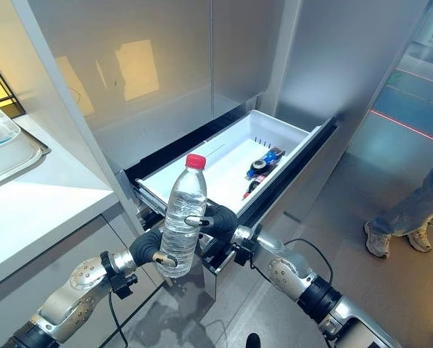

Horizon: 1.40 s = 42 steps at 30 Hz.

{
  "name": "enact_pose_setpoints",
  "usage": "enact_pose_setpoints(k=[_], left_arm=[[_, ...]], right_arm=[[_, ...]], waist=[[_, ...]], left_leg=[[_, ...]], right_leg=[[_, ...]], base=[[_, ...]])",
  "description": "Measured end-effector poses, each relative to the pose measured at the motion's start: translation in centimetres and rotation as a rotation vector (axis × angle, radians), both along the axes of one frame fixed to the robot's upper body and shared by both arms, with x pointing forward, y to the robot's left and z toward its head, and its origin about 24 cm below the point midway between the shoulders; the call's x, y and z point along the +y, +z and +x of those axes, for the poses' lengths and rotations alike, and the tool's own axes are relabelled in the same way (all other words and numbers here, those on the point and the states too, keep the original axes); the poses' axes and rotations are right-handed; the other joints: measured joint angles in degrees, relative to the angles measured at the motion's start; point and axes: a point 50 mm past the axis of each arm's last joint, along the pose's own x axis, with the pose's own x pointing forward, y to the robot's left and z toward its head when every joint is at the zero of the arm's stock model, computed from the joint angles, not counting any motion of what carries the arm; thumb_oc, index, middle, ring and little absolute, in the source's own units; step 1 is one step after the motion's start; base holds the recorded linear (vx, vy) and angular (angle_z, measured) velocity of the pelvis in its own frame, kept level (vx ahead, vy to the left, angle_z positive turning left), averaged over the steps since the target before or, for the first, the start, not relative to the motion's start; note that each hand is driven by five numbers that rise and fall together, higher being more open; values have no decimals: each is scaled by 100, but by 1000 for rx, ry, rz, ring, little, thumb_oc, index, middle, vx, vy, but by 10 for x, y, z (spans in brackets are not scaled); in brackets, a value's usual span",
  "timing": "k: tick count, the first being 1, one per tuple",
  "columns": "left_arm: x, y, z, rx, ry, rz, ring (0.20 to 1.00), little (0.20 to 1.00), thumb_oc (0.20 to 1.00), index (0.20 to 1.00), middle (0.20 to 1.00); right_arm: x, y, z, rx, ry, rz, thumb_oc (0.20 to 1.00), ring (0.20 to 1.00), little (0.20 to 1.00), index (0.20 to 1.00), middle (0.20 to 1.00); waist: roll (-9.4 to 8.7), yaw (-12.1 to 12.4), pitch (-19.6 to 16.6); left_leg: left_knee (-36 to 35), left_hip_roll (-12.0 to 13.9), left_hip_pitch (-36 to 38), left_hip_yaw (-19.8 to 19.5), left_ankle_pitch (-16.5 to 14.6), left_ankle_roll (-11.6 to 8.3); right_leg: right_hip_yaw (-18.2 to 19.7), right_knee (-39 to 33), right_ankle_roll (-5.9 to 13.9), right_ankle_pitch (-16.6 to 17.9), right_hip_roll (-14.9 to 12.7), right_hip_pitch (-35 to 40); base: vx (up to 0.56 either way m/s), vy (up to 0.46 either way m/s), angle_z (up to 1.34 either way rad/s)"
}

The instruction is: Take the drinks into the refrigerator

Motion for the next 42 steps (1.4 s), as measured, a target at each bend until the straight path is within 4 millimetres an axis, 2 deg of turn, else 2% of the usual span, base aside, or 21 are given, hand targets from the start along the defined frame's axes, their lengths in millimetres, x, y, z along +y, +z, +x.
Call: enact_pose_setpoints(k=[14,19,23,24,26,27,29,30,32,33,35,36,40,42], left_arm=[[-3,-9,-6,86,7,-46,1000,1000,1000,1000,1000],[3,-8,-5,92,42,-72,1000,1000,1000,1000,1000],[15,-8,-8,112,92,-92,1000,1000,1000,1000,1000],[16,-9,-8,118,91,-92,1000,1000,1000,1000,1000],[17,-10,-11,138,81,-91,1000,1000,1000,1000,1000],[20,-8,-11,142,69,-80,1000,1000,1000,1000,1000],[21,-5,-12,149,52,-77,1000,1000,1000,1000,1000],[21,-4,-13,152,39,-76,1000,1000,1000,1000,1000],[21,-1,-15,159,6,-78,1000,1000,1000,1000,1000],[20,-2,-15,165,1,-72,1000,1000,1000,1000,1000],[20,-3,-17,183,-21,-58,1000,1000,1000,1000,1000],[21,-3,-17,184,-22,-57,1000,1000,1000,1000,1000],[19,1,-14,190,-65,-46,1000,1000,1000,1000,1000],[19,6,-9,168,-79,-35,1000,1000,1000,1000,1000]], right_arm=[[-4,-19,-10,142,-113,112,200,200,200,200,200],[-24,-10,2,114,-211,127,200,200,200,200,200],[-64,10,24,8,-380,109,200,200,200,200,200],[-69,12,27,-5,-404,106,200,200,200,200,200],[-85,21,41,-61,-461,34,200,200,200,200,200],[-100,32,54,-107,-521,-35,200,200,200,200,200],[-116,49,71,-160,-590,-93,200,200,200,200,200],[-121,57,77,-181,-610,-116,200,200,200,200,200],[-132,83,92,-255,-677,-159,200,200,200,200,200],[-133,88,95,-266,-692,-158,200,200,200,200,200],[-134,113,105,-349,-710,-203,200,200,200,200,200],[-133,117,106,-366,-711,-214,200,200,200,200,200],[-122,148,124,-494,-711,-355,200,200,200,200,200],[-115,163,131,-550,-708,-416,200,200,200,200,200]], waist=[[2,-12,-2],[2,-3,-3],[0,3,-3],[1,-2,-3],[-2,-3,-2],[-7,3,-5],[-8,2,-2],[-5,-7,0],[-6,-4,2],[-4,-10,4],[-8,-12,19],[-15,-8,23],[-40,2,58],[-33,24,201]], left_leg=[[-2,1,0,6,-18,29],[-3,2,-2,4,-18,30],[-21,2,-4,1,-19,30],[-22,2,-4,1,-19,30],[-23,-1,-8,3,-20,29],[-26,6,-9,5,-21,28],[-29,8,-31,9,-22,27],[-27,7,-46,8,-21,27],[-20,8,-107,17,-15,30],[-18,12,-105,20,-16,30],[-4,12,-125,41,-19,28],[-9,13,-128,43,-18,27],[-2,6,-281,73,-18,26],[0,7,-308,69,-3,19]], right_leg=[[3,0,0,0,0,0],[3,-1,-1,0,0,2],[3,-3,0,0,1,1],[3,-3,0,0,1,1],[6,-3,2,4,-1,-2],[5,-5,1,4,5,-4],[10,-6,1,4,10,-31],[14,-5,2,7,12,-46],[25,-6,-11,39,17,-107],[27,-6,-11,44,24,-107],[45,-6,-10,47,28,-135],[45,-6,-9,47,28,-139],[86,-5,-14,83,33,-304],[87,-5,-19,98,34,-338]], base=[[0,0,0],[0,0,0],[0,0,0],[0,0,0],[0,0,0],[0,0,0],[0,0,0],[0,0,0],[0,0,0],[-9,4,-3],[-12,7,-4],[-22,12,-4],[-22,4,-3],[-34,-6,-1]])
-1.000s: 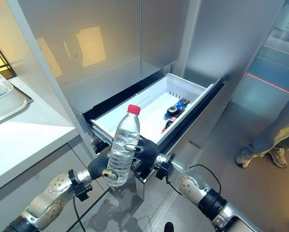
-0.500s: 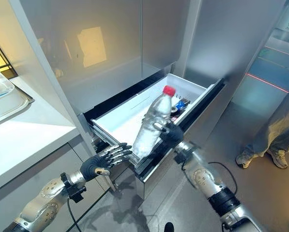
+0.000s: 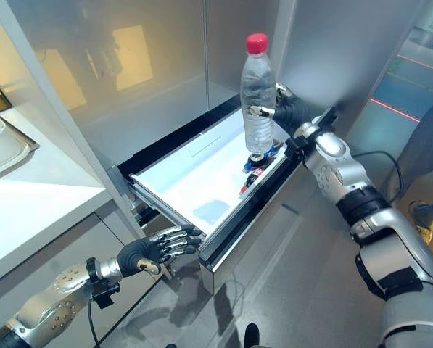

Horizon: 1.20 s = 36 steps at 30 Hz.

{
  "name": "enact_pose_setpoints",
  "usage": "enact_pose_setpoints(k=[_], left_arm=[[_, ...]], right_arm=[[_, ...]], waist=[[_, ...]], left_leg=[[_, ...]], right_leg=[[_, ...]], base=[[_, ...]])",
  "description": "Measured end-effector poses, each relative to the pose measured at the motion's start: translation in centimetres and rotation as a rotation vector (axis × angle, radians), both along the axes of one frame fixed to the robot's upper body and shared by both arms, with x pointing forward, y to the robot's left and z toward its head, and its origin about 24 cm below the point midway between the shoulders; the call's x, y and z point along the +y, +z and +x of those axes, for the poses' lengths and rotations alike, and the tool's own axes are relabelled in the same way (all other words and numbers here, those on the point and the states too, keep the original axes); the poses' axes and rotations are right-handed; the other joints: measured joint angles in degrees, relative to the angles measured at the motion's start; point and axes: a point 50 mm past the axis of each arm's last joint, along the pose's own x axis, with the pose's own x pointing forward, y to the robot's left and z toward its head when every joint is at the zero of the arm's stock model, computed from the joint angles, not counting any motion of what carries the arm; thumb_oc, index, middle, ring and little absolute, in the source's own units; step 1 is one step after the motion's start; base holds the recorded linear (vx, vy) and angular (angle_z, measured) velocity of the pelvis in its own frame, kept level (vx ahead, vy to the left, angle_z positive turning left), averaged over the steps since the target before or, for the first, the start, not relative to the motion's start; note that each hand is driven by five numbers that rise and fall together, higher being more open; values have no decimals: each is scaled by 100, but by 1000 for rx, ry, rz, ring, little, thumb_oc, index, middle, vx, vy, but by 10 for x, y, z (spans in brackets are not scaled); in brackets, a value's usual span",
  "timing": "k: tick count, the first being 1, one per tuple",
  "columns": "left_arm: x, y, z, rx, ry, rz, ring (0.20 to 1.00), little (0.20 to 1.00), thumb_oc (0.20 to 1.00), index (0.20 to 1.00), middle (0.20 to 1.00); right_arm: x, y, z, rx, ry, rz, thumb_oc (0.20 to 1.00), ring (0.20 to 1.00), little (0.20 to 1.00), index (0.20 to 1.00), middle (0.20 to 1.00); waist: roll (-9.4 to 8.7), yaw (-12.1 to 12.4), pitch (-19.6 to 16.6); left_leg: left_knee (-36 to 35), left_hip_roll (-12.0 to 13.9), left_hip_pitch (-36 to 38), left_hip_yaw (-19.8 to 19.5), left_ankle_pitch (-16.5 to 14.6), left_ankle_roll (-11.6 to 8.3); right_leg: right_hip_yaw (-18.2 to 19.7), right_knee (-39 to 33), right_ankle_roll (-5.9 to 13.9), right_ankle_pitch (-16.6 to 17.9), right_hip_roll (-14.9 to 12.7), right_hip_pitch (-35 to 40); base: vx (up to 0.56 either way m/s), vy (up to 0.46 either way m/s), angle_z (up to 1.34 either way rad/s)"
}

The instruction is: Take the drinks into the refrigerator

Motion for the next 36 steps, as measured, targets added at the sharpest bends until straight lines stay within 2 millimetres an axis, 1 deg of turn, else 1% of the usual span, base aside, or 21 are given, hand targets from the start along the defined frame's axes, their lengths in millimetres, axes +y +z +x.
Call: enact_pose_setpoints(k=[2,4,5,7,9,11,14,16,18,20,21,23,24,27,29,31,33,34,35,36], left_arm=[[-4,7,5,-27,-38,15,1000,1000,1000,1000,1000],[-8,12,8,-50,-67,18,1000,1000,1000,1000,1000],[-9,15,9,-60,-73,16,1000,1000,1000,1000,1000],[-10,16,9,-63,-86,27,1000,1000,1000,1000,1000],[-10,22,14,-84,-99,38,1000,1000,1000,1000,1000],[-12,25,16,-98,-109,40,1000,1000,1000,1000,1000],[-16,32,21,-128,-132,48,1000,1000,1000,1000,1000],[-19,35,23,-141,-143,49,1000,1000,1000,1000,1000],[-19,38,25,-154,-139,52,1000,1000,1000,1000,1000],[-19,39,26,-161,-136,53,1000,1000,1000,1000,1000],[-19,40,26,-163,-135,53,1000,1000,1000,1000,1000],[-20,48,27,-200,-145,53,1000,1000,1000,1000,1000],[-20,50,27,-205,-150,61,1000,1000,1000,1000,1000],[-22,56,28,-232,-164,70,1000,1000,1000,1000,1000],[-22,58,29,-241,-163,72,1000,1000,1000,1000,1000],[-23,56,29,-238,-157,74,1000,1000,1000,1000,1000],[-24,57,29,-247,-145,68,1000,1000,1000,1000,1000],[-24,57,29,-249,-144,67,1000,1000,1000,1000,1000],[-24,57,29,-253,-138,67,1000,1000,1000,1000,1000],[-24,58,30,-254,-136,68,1000,1000,1000,1000,1000]], right_arm=[[3,11,4,-23,-15,-16,200,200,200,200,200],[4,17,6,-35,-25,-5,200,200,200,200,200],[5,16,7,-33,-30,-2,200,200,200,200,200],[11,15,9,-27,-27,10,200,200,200,200,200],[23,12,10,-20,-1,16,200,200,200,200,200],[33,6,11,-7,19,-8,200,200,200,200,200],[39,-2,11,7,26,-65,200,200,200,200,200],[40,-6,12,13,22,-101,200,200,200,200,200],[44,-16,13,30,18,-198,200,200,200,200,200],[45,-20,13,34,18,-244,200,200,200,200,200],[44,-21,13,35,15,-255,200,200,200,200,200],[39,-25,16,38,-28,-301,200,200,200,200,200],[39,-25,16,31,-34,-320,200,200,200,200,200],[43,-14,20,-18,-61,-371,200,200,200,200,200],[42,-13,21,-29,-78,-406,200,200,200,200,200],[43,-2,23,-74,-98,-508,200,200,200,200,200],[44,5,24,-104,-116,-600,200,200,200,200,200],[46,6,24,-120,-120,-642,200,200,200,200,200],[47,7,24,-144,-129,-733,200,200,200,200,200],[47,8,25,-152,-134,-761,200,200,200,200,200]], waist=[[-31,47,101],[-55,126,202],[-45,165,264],[-56,159,297],[-94,169,487],[-86,209,598],[-92,263,767],[-94,285,829],[-88,287,1003],[-90,289,1129],[-81,290,1154],[-74,290,1235],[-74,290,1241],[-56,300,1336],[-59,301,1370],[-63,323,1533],[-72,336,1611],[-75,335,1611],[-81,332,1630],[-81,330,1631]], left_leg=[[-1,0,-103,-9,22,-5],[2,2,-193,-2,49,-39],[2,4,-211,-6,55,-50],[4,1,-289,-3,55,-51],[18,9,-393,-6,71,-68],[23,12,-424,-1,70,-70],[29,12,-532,-1,70,-70],[54,12,-593,-20,70,-71],[61,13,-604,-31,69,-72],[74,9,-633,-39,68,-72],[79,8,-676,-47,68,-73],[222,6,-960,-180,66,-77],[252,9,-1025,-195,66,-78],[382,1,-1156,-235,49,-92],[431,-4,-1285,-281,50,-94],[561,-1,-1430,-339,46,-101],[659,-8,-1565,-378,43,-105],[689,-11,-1608,-386,42,-105],[732,-20,-1669,-409,41,-106],[762,-25,-1704,-423,39,-108]], right_leg=[[-5,0,-5,16,-2,-102],[6,1,-16,36,4,-200],[4,2,-17,36,8,-213],[5,2,-16,38,3,-292],[5,3,-20,42,13,-395],[5,3,-21,42,19,-436],[-3,4,-22,42,20,-539],[-22,5,-22,42,14,-572],[-59,4,-24,41,13,-574],[-91,6,-24,41,3,-585],[-98,8,-24,41,0,-614],[-205,56,-31,42,-21,-796],[-230,75,-38,37,-24,-839],[-307,186,-43,32,-44,-946],[-358,206,-50,37,-55,-1031],[-392,297,-55,36,-61,-1138],[-402,366,-58,37,-77,-1235],[-404,394,-58,37,-82,-1280],[-412,404,-58,37,-92,-1314],[-417,412,-61,40,-97,-1333]], base=[[-15,-3,1],[-39,0,-2],[-48,1,-1],[-18,-4,0],[-48,-11,0],[-40,-6,-3],[-29,-7,-1],[-38,-12,3],[-51,-6,4],[-60,-9,5],[-65,-14,12],[-63,-19,22],[-75,-26,17],[-41,-18,6],[-48,-22,13],[-27,-6,9],[-34,-2,6],[-30,-6,8],[-33,-9,5],[-29,-14,8]])
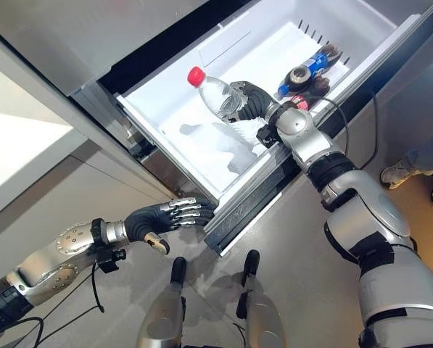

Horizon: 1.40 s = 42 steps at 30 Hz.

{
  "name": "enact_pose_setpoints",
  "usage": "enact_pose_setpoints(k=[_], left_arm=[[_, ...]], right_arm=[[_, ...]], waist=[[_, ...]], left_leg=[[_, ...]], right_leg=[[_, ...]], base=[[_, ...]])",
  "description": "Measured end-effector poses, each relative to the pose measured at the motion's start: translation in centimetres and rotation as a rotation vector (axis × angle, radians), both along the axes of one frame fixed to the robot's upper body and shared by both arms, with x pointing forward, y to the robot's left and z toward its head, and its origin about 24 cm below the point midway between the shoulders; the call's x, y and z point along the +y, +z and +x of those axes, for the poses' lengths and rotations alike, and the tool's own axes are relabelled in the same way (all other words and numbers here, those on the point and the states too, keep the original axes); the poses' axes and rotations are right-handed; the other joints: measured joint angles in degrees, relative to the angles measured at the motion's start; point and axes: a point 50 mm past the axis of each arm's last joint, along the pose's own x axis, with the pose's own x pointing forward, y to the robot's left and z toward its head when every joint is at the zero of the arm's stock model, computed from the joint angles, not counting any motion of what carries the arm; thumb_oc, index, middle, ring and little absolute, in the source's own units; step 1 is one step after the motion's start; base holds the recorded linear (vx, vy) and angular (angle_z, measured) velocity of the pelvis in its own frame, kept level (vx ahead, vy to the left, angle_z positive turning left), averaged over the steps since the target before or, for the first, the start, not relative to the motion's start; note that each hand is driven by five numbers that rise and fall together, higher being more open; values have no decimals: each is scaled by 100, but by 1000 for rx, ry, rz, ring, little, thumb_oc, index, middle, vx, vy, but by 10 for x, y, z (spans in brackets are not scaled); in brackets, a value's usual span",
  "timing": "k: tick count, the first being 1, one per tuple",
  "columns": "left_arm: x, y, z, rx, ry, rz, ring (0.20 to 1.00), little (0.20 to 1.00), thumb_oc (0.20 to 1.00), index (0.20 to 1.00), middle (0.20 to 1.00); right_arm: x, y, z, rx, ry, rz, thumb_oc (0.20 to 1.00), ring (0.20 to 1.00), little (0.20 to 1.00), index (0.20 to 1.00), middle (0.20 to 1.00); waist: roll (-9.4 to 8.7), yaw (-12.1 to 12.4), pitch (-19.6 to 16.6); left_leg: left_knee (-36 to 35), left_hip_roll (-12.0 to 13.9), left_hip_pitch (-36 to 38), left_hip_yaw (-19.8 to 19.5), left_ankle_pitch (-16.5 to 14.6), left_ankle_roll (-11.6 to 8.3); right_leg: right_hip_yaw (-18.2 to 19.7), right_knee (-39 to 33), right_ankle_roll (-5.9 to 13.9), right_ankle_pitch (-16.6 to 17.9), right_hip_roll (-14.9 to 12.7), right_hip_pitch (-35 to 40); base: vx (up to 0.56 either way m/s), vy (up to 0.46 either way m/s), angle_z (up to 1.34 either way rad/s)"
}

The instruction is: Take the drinks into the refrigerator

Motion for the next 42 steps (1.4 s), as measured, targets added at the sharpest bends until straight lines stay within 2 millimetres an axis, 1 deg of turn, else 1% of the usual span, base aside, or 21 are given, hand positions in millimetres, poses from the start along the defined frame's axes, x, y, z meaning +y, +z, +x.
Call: enact_pose_setpoints(k=[2,3,7,13,17,21,22,23,24,27,31,35,38,40,42], left_arm=[[0,-1,0,0,6,3,1000,1000,1000,1000,1000],[0,-2,-1,-2,11,10,1000,1000,1000,1000,1000],[0,-7,-2,4,35,13,1000,1000,1000,1000,1000],[-3,-9,-1,9,69,-16,1000,1000,1000,1000,1000],[-5,-9,0,-4,94,-34,1000,1000,1000,1000,1000],[-6,-10,0,-5,109,-46,1000,1000,1000,1000,1000],[-6,-9,0,-10,111,-50,1000,1000,1000,1000,1000],[-6,-8,1,-14,113,-52,1000,1000,1000,1000,1000],[-5,-6,2,-23,119,-59,1000,1000,1000,1000,1000],[-4,-4,3,-33,125,-64,1000,1000,1000,1000,1000],[-5,-4,3,-34,124,-69,1000,1000,1000,1000,1000],[-4,-2,4,-39,126,-71,1000,1000,1000,1000,1000],[-5,-2,4,-39,121,-69,1000,1000,1000,1000,1000],[-5,-2,4,-47,114,-63,1000,1000,1000,1000,1000],[-3,1,5,-57,116,-68,1000,1000,1000,1000,1000]], right_arm=[[5,4,1,-46,-9,-159,200,200,200,200,200],[5,3,1,-61,-16,-237,200,200,200,200,200],[7,8,6,-92,-59,-374,200,200,200,200,200],[11,10,9,-119,-96,-505,200,200,200,200,200],[12,9,11,-120,-114,-543,200,200,200,200,200],[15,16,11,-144,-115,-548,200,200,200,200,200],[14,14,11,-145,-120,-548,451,451,451,451,451],[14,15,11,-147,-122,-549,925,925,925,925,925],[13,17,11,-155,-127,-553,1000,1000,1000,1000,1000],[9,16,11,-165,-139,-543,1000,1000,1000,1000,1000],[5,20,11,-184,-151,-544,1000,1000,1000,1000,1000],[7,16,10,-182,-133,-539,1000,1000,1000,1000,1000],[10,6,9,-168,-103,-546,1000,1000,1000,1000,1000],[12,-6,7,-147,-68,-550,1000,1000,1000,1000,1000],[19,-13,3,-158,-31,-541,1000,1000,1000,1000,1000]], waist=[[-5,-16,45],[-8,11,50],[-57,20,45],[-159,35,28],[-166,48,25],[-180,71,16],[-186,104,12],[-186,107,12],[-186,119,12],[-186,127,12],[-187,132,11],[-187,136,11],[-186,137,12],[-183,135,14],[-171,155,21]], left_leg=[[80,-13,-107,-56,0,0],[101,-15,-149,-62,-1,-1],[198,-31,-380,-78,-3,-2],[325,-32,-591,-82,-10,-11],[345,-35,-617,-81,-13,-13],[437,-37,-745,-79,-41,-14],[469,-37,-776,-80,-51,-12],[503,-37,-798,-83,-69,-11],[574,-36,-841,-86,-96,-8],[735,-40,-938,-102,-164,-2],[931,-52,-1072,-156,-220,10],[1008,-68,-1071,-172,-234,19],[1029,-83,-979,-168,-236,23],[1005,-83,-812,-153,-239,26],[974,-82,-686,-138,-238,28]], right_leg=[[-27,21,-26,19,-14,-50],[-29,26,-36,26,-17,-86],[-26,125,-43,31,-40,-308],[-7,141,-69,51,-38,-476],[5,142,-68,51,-38,-499],[11,186,-94,73,-39,-615],[11,196,-94,72,-40,-635],[11,199,-94,72,-40,-642],[10,214,-94,72,-42,-660],[9,254,-93,69,-50,-687],[-14,322,-93,67,-67,-737],[-14,371,-93,68,-85,-720],[-8,390,-94,70,-100,-633],[-4,367,-92,69,-102,-471],[-1,347,-91,68,-102,-353]], base=[[-23,-6,10],[-19,0,6],[0,0,0],[0,0,0],[0,0,0],[0,0,0],[-30,-5,-1],[-36,-3,1],[-34,1,1],[-37,-4,1],[-32,-4,5],[-10,6,0],[0,0,0],[0,0,0],[0,0,0]])
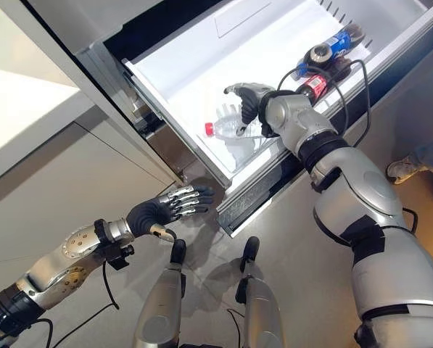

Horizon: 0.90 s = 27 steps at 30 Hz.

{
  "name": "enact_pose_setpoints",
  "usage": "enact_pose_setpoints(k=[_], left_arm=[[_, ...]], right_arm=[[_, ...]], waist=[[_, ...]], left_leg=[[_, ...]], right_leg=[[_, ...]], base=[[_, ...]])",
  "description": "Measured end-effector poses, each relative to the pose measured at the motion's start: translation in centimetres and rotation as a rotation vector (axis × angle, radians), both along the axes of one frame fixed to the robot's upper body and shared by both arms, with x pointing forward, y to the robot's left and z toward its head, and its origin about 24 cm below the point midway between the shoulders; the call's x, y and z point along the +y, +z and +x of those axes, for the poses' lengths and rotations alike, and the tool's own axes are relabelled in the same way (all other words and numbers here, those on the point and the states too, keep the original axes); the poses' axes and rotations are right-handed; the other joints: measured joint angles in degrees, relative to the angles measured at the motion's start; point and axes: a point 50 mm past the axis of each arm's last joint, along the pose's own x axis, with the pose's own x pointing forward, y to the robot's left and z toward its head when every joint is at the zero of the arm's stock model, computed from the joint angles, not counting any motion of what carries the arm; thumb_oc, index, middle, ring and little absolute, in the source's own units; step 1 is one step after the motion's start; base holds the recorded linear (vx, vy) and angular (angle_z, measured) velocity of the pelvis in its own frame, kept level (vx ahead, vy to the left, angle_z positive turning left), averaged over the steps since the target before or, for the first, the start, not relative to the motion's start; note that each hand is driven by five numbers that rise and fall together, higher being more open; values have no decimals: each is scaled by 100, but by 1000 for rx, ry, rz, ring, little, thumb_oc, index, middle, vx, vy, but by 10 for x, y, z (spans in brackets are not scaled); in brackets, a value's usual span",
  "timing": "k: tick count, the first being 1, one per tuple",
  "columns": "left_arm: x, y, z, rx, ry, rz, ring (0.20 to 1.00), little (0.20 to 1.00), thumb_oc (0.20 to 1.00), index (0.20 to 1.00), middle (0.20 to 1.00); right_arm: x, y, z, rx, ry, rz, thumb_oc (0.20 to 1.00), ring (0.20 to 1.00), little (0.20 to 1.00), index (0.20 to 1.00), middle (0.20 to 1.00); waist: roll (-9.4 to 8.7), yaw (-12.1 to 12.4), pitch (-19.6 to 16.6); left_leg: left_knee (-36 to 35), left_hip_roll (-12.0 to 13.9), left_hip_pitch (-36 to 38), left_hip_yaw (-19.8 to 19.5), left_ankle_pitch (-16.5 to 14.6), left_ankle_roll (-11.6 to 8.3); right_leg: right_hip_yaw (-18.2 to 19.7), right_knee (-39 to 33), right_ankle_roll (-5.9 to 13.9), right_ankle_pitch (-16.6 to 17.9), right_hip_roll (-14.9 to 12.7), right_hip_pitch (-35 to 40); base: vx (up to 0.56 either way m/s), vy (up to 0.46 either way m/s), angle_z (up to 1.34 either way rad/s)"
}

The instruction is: Take the drinks into the refrigerator

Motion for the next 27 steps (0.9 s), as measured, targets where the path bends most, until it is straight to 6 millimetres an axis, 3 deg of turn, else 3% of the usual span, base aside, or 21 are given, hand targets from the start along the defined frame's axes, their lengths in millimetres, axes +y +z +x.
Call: enact_pose_setpoints(k=[4,7,10,12,13,16,20,26,27], left_arm=[[4,4,1,-11,10,-1,1000,1000,1000,1000,1000],[10,5,1,-14,34,-8,1000,1000,1000,1000,1000],[14,7,1,-23,50,-22,1000,1000,1000,1000,1000],[20,3,-2,-8,73,-23,1000,1000,1000,1000,1000],[24,1,-4,0,89,-26,1000,1000,1000,1000,1000],[27,-2,-7,16,101,-27,1000,1000,1000,1000,1000],[36,-14,-15,52,156,-86,1000,1000,1000,1000,1000],[36,-25,-23,91,177,-147,1000,1000,1000,1000,1000],[37,-28,-26,95,193,-175,1000,1000,1000,1000,1000]], right_arm=[[8,-5,-9,-3,88,-7,1000,1000,1000,1000,1000],[-4,11,-23,-40,153,5,1000,1000,1000,1000,1000],[-46,27,-40,-96,122,68,1000,1000,1000,1000,1000],[-95,33,-56,-137,33,187,1000,1000,1000,1000,1000],[-110,31,-67,-147,19,241,1000,1000,1000,1000,1000],[-129,29,-88,-183,22,353,1000,1000,1000,1000,1000],[-148,-11,-126,-154,24,444,1000,1000,1000,1000,1000],[-166,-40,-156,-181,-41,557,1000,1000,1000,1000,1000],[-169,-45,-166,-193,-54,571,1000,1000,1000,1000,1000]], waist=[[3,26,2],[4,27,3],[-3,-40,-1],[-5,-124,-10],[-25,-210,-38],[-66,-416,-147],[-34,-641,-531],[30,-751,-966],[51,-676,-989]], left_leg=[[-111,-2,154,17,14,14],[-214,-2,399,58,29,30],[-325,-16,643,73,22,43],[-440,0,952,78,10,42],[-489,9,1047,75,0,45],[-503,20,1142,90,-31,43],[-675,70,1380,157,-89,60],[-931,88,1771,323,-103,77],[-1017,94,1895,365,-91,85]], right_leg=[[-11,-63,9,6,-4,152],[-9,-85,33,-21,-11,353],[-38,-120,69,-83,-27,563],[-46,-135,82,-160,-15,837],[-69,-140,91,-200,-15,927],[-57,-147,90,-214,4,986],[-12,-190,90,-297,62,1144],[80,-263,151,-377,94,1349],[129,-272,126,-359,109,1455]], base=[[58,-33,3],[78,-41,-2],[110,-43,3],[142,-30,1],[79,-2,5],[143,0,-6],[128,15,-9],[106,19,-11],[73,30,-17]])
